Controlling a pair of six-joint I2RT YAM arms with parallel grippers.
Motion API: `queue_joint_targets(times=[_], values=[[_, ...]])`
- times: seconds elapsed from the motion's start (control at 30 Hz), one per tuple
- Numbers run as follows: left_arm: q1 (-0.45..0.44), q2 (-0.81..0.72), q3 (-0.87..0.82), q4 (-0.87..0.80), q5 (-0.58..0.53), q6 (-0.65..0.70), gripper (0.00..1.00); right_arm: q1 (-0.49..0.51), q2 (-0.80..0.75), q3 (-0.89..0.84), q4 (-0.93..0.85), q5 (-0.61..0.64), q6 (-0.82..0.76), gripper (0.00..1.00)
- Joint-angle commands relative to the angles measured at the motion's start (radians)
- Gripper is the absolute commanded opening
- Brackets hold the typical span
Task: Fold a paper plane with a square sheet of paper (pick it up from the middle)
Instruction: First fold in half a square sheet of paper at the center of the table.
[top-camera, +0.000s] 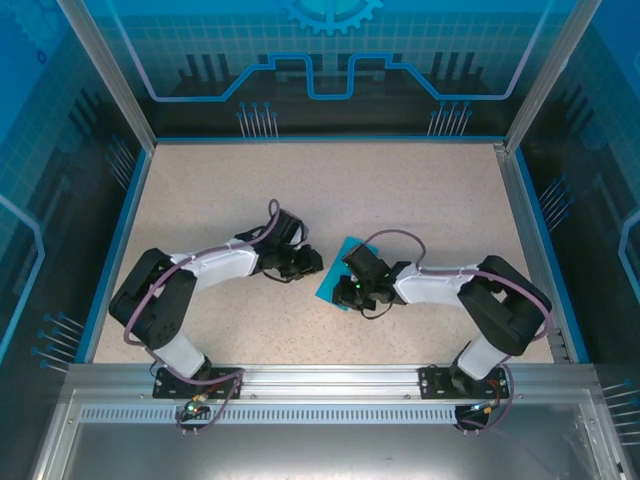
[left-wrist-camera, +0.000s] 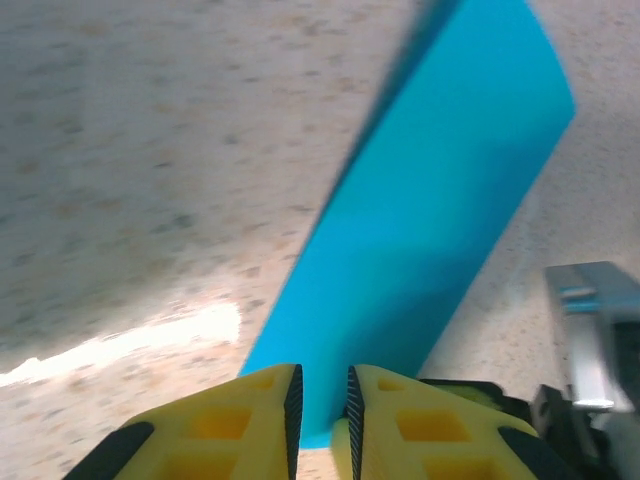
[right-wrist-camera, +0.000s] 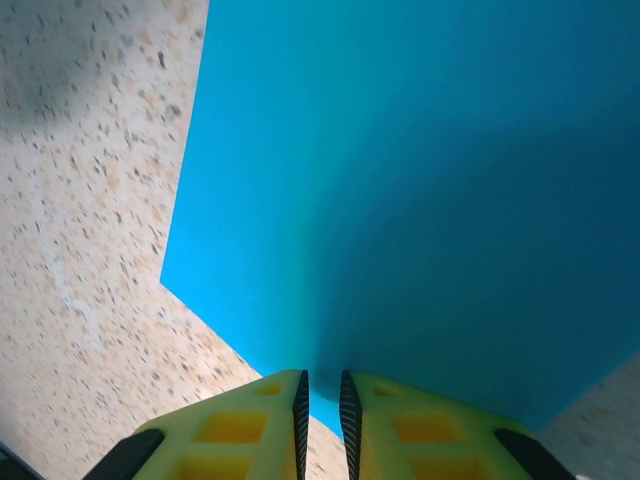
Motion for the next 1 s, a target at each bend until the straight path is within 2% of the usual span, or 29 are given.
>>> queue_joint_targets(times=[0.0,0.13,0.33,0.6,0.77,0.97], values=[[0.020,-0.054,-0.059,0.025,-0.022,-0.030,0.23,0.014,0.075,0.062,0.022,0.033,0.054,0.20],[0.020,-0.094,-0.104,0.054,0.012,-0.030,0.23,-0.001,0.088,0.130,0.022,-0.009,0.006,0.20],[0.006,-0.174,-0.155,0.123,0.079,-0.043,0.19,-0.059,-0.062,0.059,0.039,-0.047,-0.136,0.21],[-0.085,-0.265,-0.149,0.114,0.019,-0.085,0.15,-0.205,-0.208,-0.090,0.108,-0.142,-0.236,0.21],[-0.156,-0.313,-0.146,0.071,-0.100,-0.110,0.15,-0.249,-0.166,-0.105,0.137,-0.186,-0.256,0.21],[-0.211,-0.300,-0.140,0.082,-0.109,-0.127,0.15,-0.252,-0.046,-0.048,0.188,-0.218,-0.259,0.21]])
